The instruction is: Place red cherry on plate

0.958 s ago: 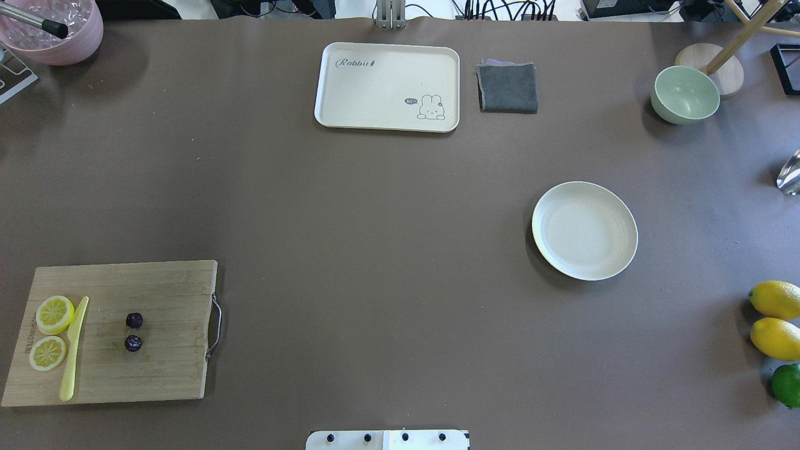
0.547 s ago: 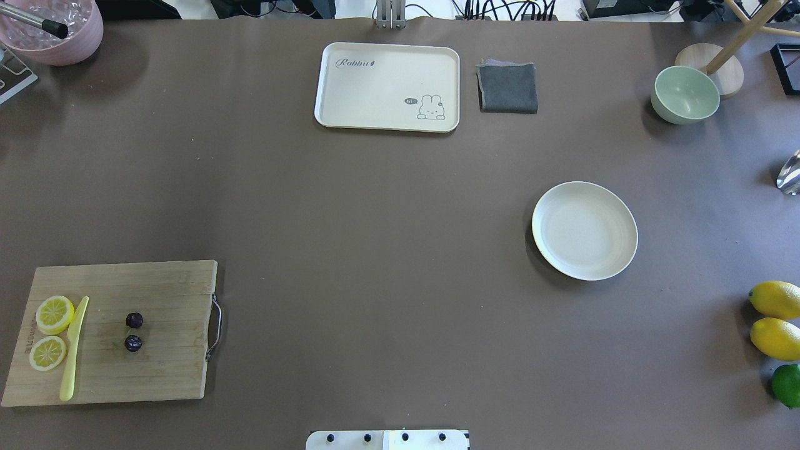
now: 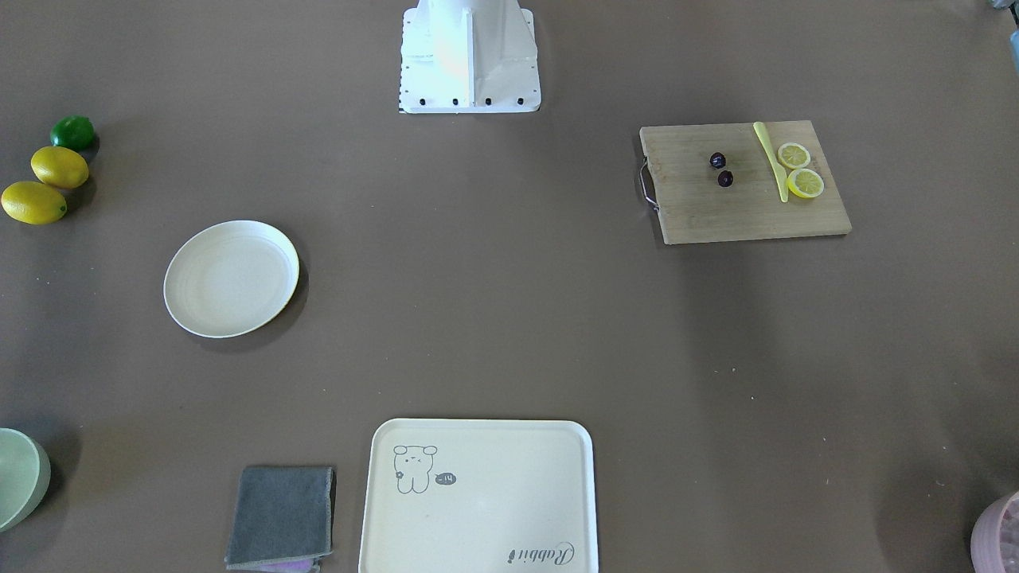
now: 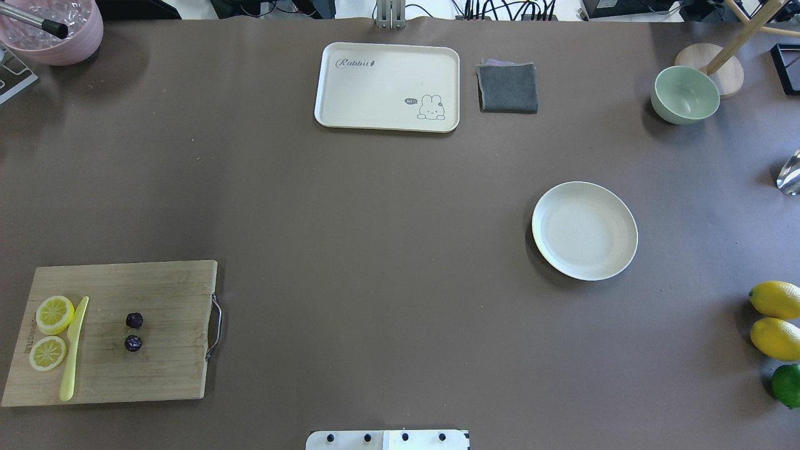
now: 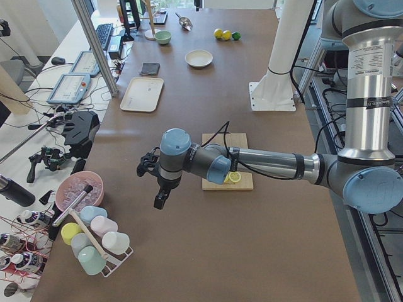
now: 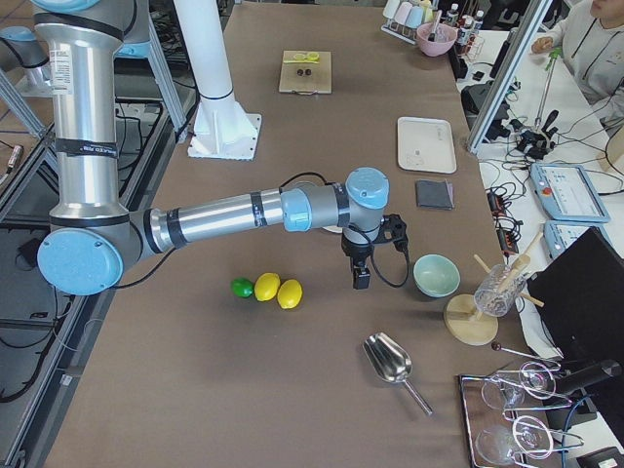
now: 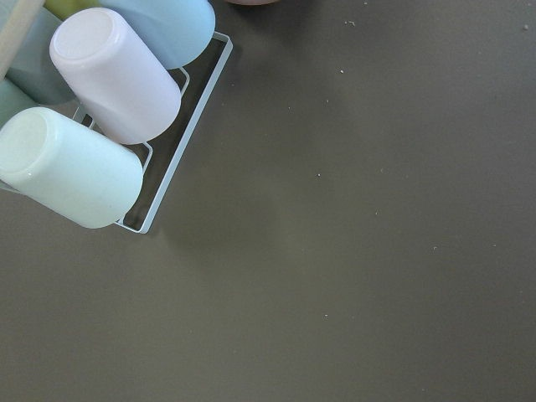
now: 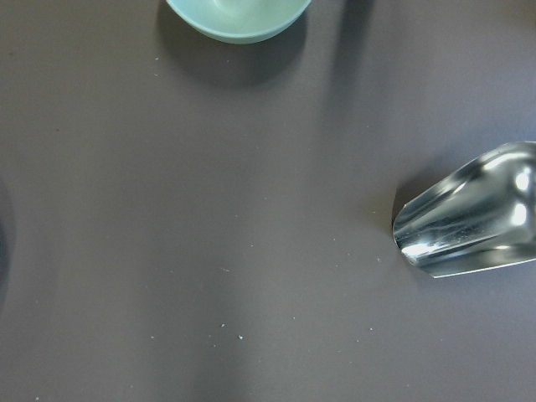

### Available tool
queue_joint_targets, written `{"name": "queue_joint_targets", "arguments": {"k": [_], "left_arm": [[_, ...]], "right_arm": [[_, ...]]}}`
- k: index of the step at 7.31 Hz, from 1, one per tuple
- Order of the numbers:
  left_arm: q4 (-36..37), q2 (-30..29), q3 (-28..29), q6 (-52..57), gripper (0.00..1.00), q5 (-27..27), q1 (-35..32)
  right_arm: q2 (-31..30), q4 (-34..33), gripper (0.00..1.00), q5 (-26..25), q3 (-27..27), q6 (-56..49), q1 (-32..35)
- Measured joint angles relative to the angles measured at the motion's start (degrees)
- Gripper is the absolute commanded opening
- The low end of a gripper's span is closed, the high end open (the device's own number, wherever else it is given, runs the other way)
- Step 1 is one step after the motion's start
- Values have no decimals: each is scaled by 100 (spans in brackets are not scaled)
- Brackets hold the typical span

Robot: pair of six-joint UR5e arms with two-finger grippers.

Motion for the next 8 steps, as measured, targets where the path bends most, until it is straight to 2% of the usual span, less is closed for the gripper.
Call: {"name": "queue_joint_targets", "arguments": {"k": [2, 3, 5, 6, 8], "left_arm": [[9, 36, -34, -43, 98, -115, -1], [-4, 46, -36, -89, 98, -306, -4], [-41, 51, -8, -166, 97, -732, -7], [-38, 37, 4, -181, 97, -797, -4], [-38, 2, 3, -194, 97, -789, 0]], "right_arm": [[4, 66, 100, 272, 74, 190, -206], [3, 300, 100, 306, 118, 564, -453], [42, 1380, 97, -79, 40, 2379, -1402], [129, 1969, 93, -242, -166, 3244, -1884], [320, 2788, 64, -329, -748, 3945, -2488]]}}
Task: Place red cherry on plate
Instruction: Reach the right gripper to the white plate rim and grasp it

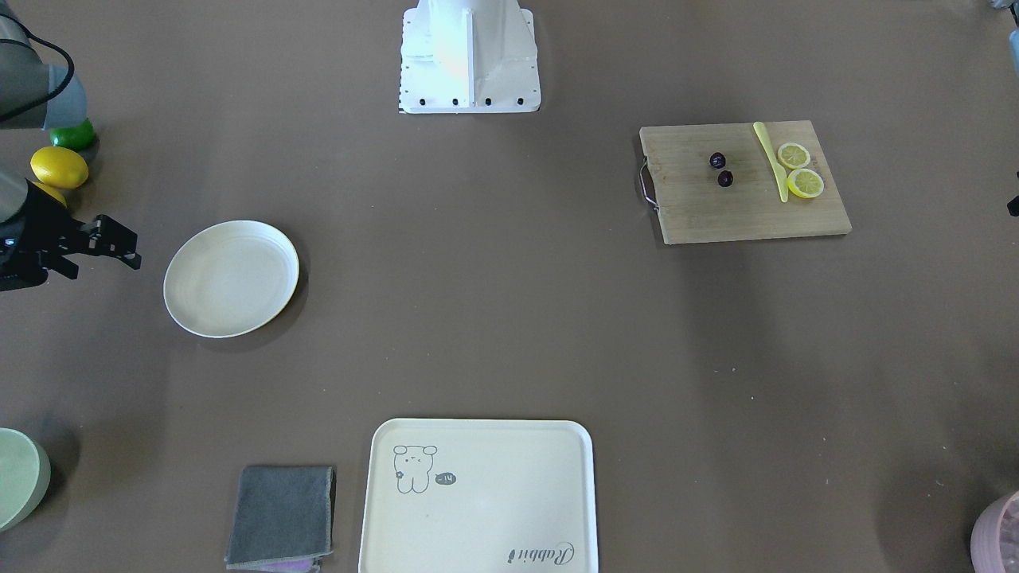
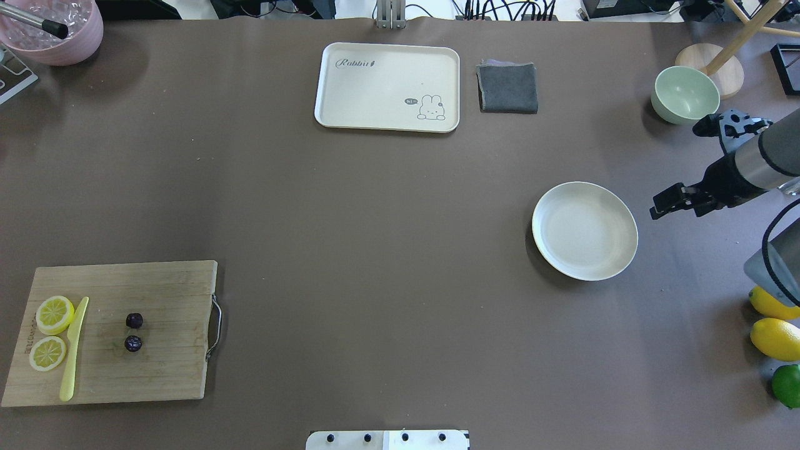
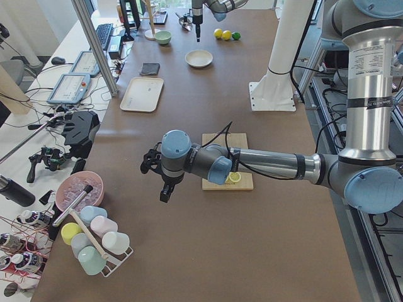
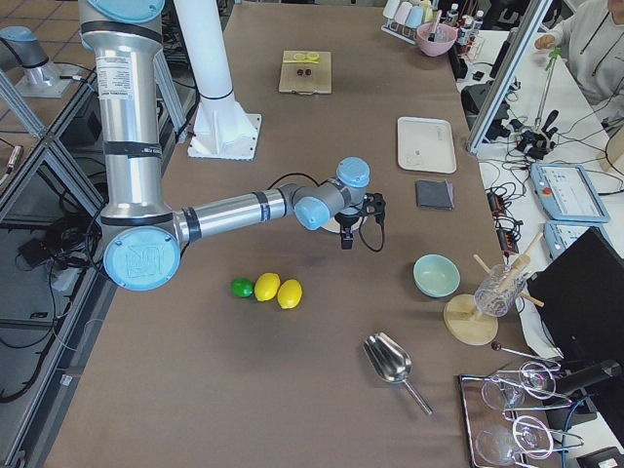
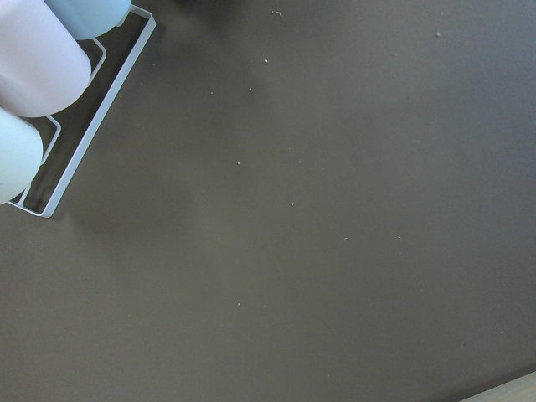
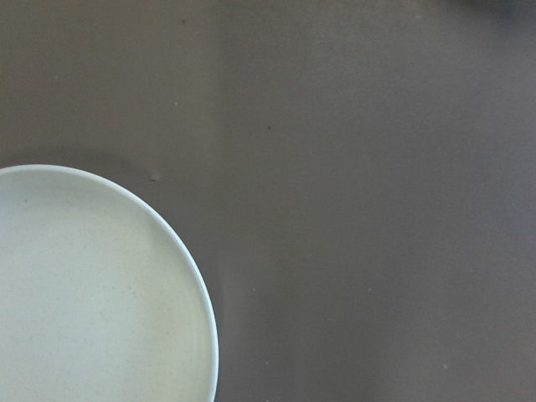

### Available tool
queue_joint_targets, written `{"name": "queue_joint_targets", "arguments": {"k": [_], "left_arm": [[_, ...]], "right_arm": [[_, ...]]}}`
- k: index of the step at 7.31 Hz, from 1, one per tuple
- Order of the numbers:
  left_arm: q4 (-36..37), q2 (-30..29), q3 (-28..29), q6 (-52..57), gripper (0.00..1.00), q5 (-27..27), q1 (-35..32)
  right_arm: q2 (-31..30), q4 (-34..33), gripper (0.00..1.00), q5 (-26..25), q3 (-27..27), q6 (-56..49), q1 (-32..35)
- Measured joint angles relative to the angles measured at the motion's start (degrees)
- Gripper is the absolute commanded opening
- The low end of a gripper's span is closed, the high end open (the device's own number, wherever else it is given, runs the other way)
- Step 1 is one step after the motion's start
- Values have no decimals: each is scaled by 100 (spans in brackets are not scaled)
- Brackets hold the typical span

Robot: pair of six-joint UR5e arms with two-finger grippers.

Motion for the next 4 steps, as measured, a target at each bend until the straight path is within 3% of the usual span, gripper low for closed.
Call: {"name": "queue_joint_targets", "arguments": {"k": [1, 4], "left_arm": [[-3, -11, -13, -8, 97, 19, 0], [-13, -29, -35, -14, 97, 31, 1]], "right_arm": [[55, 248, 58, 4, -234, 84, -150], [344, 482, 58, 96, -647, 536, -336]]}}
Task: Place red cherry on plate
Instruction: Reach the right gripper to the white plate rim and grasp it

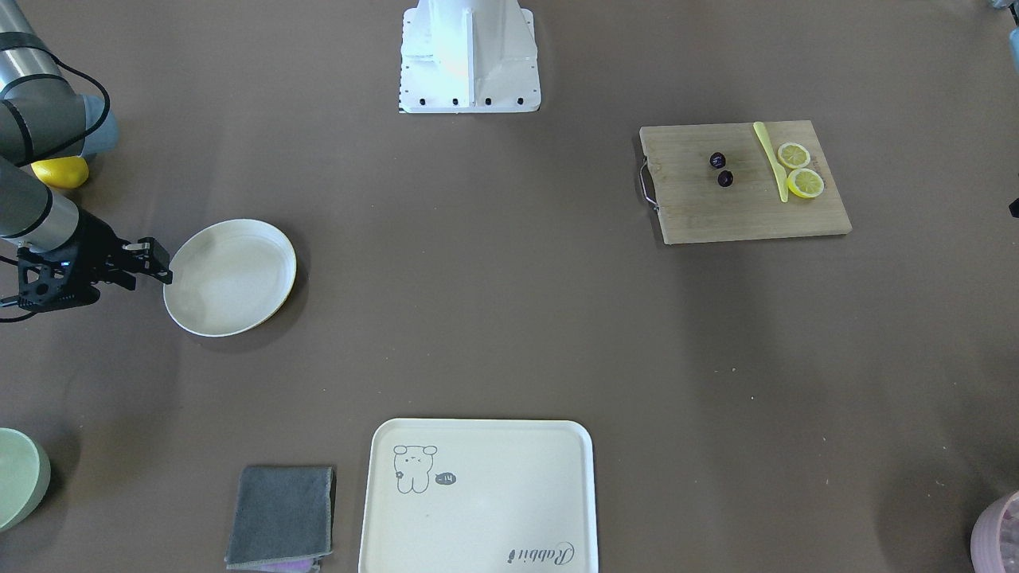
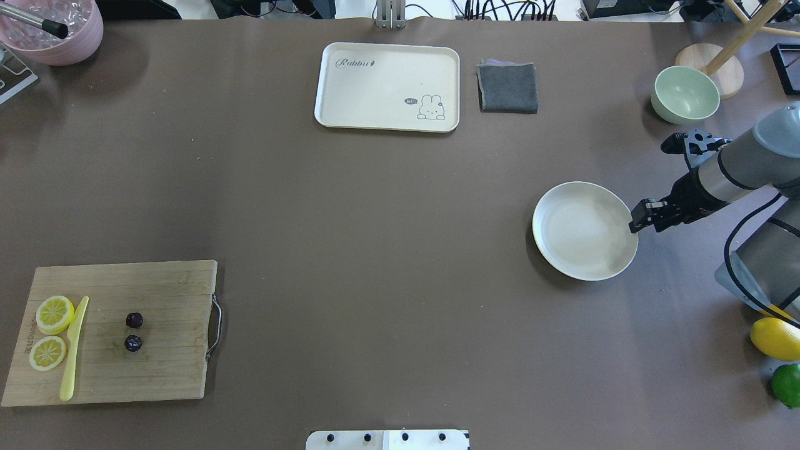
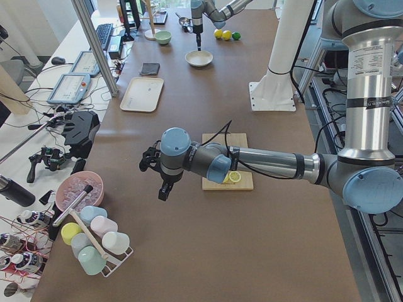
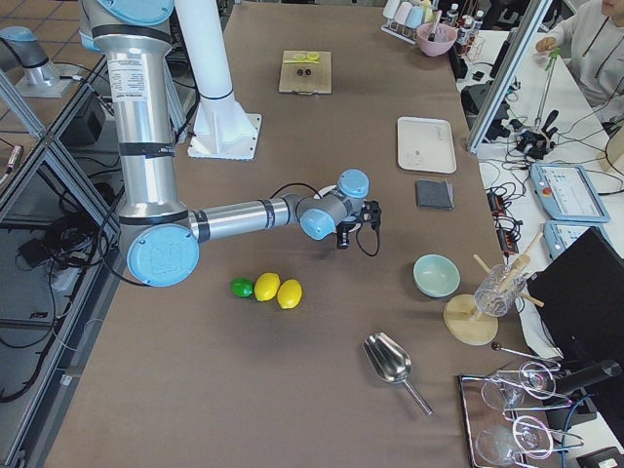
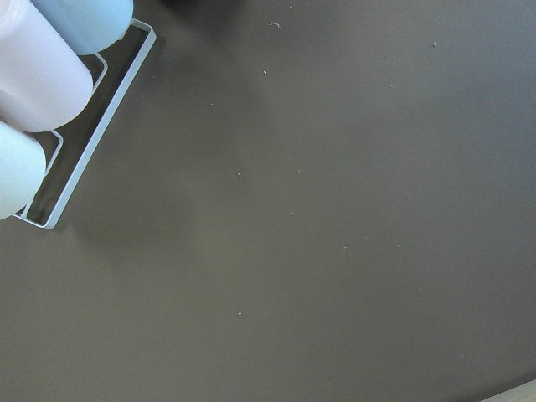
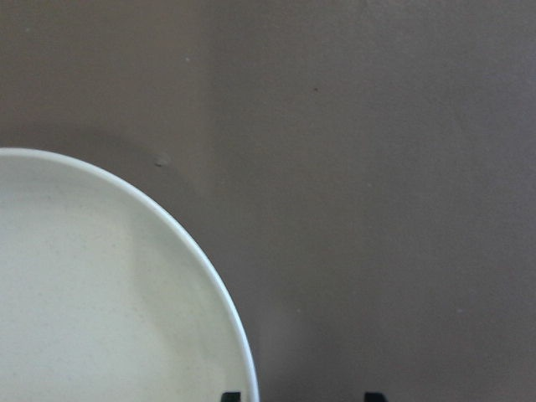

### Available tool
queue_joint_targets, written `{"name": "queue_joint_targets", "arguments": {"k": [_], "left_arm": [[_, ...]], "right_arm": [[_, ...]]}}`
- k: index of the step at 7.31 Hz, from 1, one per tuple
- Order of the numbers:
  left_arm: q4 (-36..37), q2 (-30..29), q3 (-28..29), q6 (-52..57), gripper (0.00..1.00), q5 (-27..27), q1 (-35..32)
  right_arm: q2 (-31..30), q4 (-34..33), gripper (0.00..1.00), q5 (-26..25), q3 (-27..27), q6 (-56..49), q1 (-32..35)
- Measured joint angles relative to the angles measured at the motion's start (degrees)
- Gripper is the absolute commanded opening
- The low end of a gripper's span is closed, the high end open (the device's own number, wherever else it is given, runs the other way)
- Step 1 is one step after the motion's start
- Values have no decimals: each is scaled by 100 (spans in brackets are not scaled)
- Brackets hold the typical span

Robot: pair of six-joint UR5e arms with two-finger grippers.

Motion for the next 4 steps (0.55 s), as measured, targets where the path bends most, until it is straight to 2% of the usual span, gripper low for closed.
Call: {"name": "queue_joint_targets", "arguments": {"k": [1, 2, 3, 4], "left_arm": [[-1, -2, -4, 0, 97, 0, 0], [-4, -2, -4, 0, 97, 1, 0], [-7, -2, -4, 1, 97, 1, 0], [-9, -1, -4, 3, 97, 1, 0]], "right_arm": [[127, 9, 54, 24, -72, 206, -55], [188, 12, 14, 56, -102, 301, -87], [213, 16, 0, 95, -133, 336, -101], [226, 19, 0, 143, -170, 350, -105]]}}
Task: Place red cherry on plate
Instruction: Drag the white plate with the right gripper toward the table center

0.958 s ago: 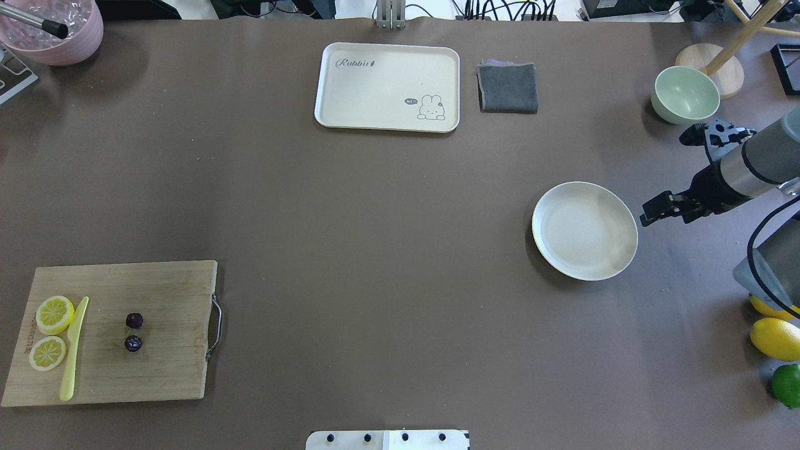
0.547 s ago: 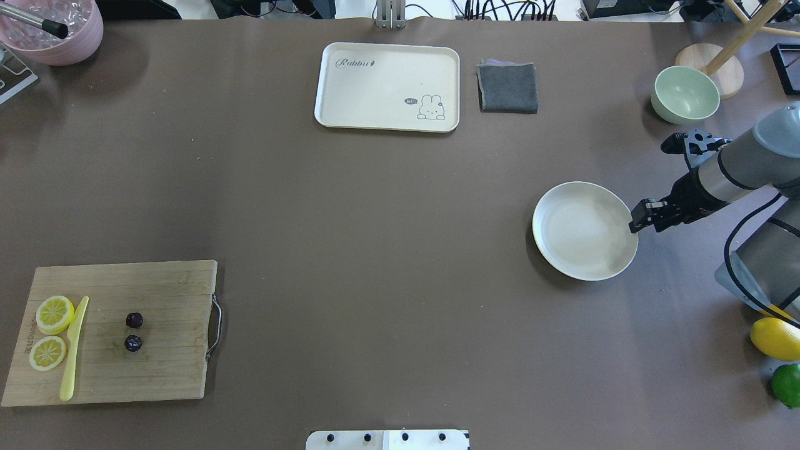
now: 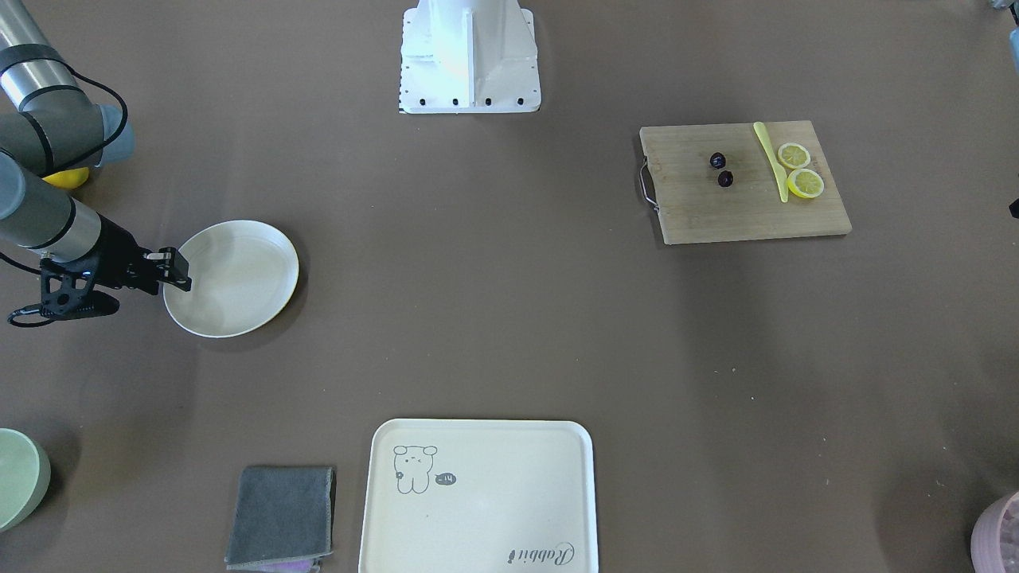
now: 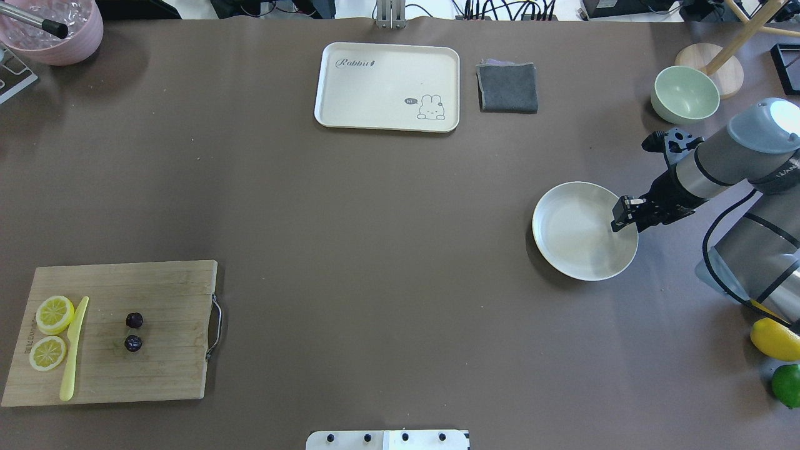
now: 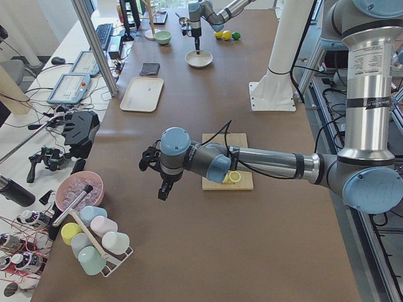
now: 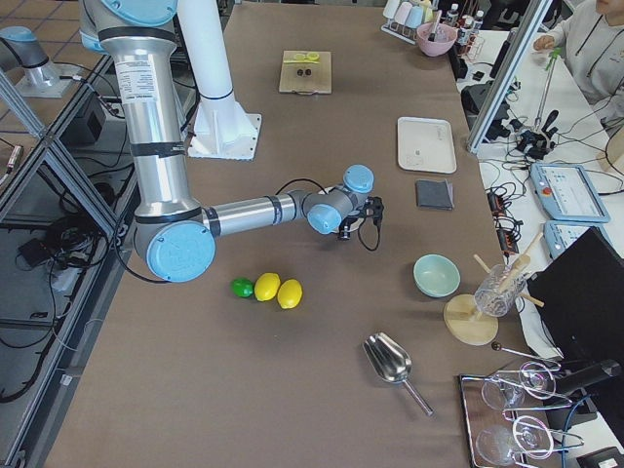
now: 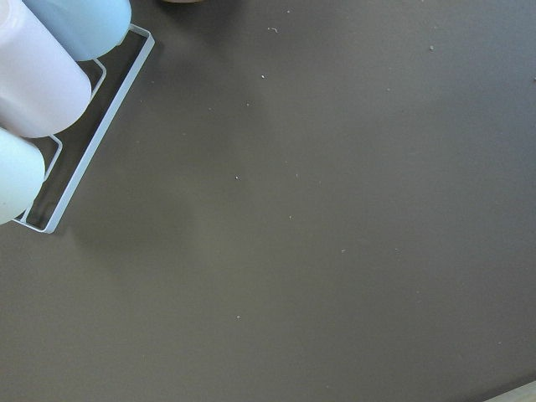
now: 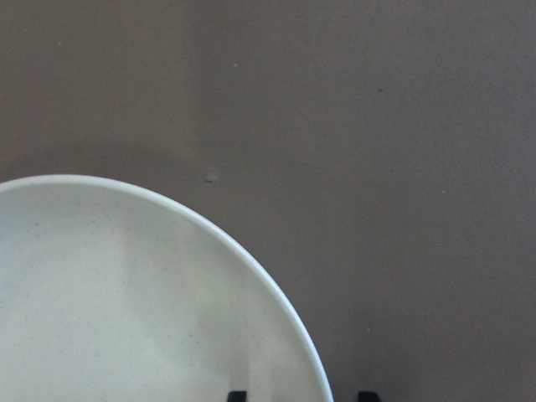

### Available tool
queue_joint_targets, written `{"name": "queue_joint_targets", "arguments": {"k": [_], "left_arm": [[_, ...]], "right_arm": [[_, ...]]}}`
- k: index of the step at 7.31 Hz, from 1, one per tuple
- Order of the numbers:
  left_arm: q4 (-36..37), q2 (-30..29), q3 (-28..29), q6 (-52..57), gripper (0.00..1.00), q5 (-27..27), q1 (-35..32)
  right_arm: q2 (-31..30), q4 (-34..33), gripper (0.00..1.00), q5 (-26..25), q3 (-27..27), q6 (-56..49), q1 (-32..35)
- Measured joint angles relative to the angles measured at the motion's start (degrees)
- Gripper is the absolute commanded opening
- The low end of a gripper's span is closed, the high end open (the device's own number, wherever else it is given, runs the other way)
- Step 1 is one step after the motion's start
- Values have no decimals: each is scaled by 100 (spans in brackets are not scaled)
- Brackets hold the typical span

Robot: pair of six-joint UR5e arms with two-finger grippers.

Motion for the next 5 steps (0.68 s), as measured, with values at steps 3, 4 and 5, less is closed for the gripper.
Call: {"name": "queue_joint_targets", "arguments": {"k": [3, 4, 5], "left_arm": [[24, -26, -53, -489, 97, -35, 36], [29, -50, -173, -1073, 97, -49, 179], [-1, -52, -432, -1933, 97, -41, 519]], "right_arm": [[156, 352, 0, 397, 48, 476, 16], [367, 553, 0, 511, 57, 960, -8], [690, 653, 0, 556, 67, 1516, -112]]}}
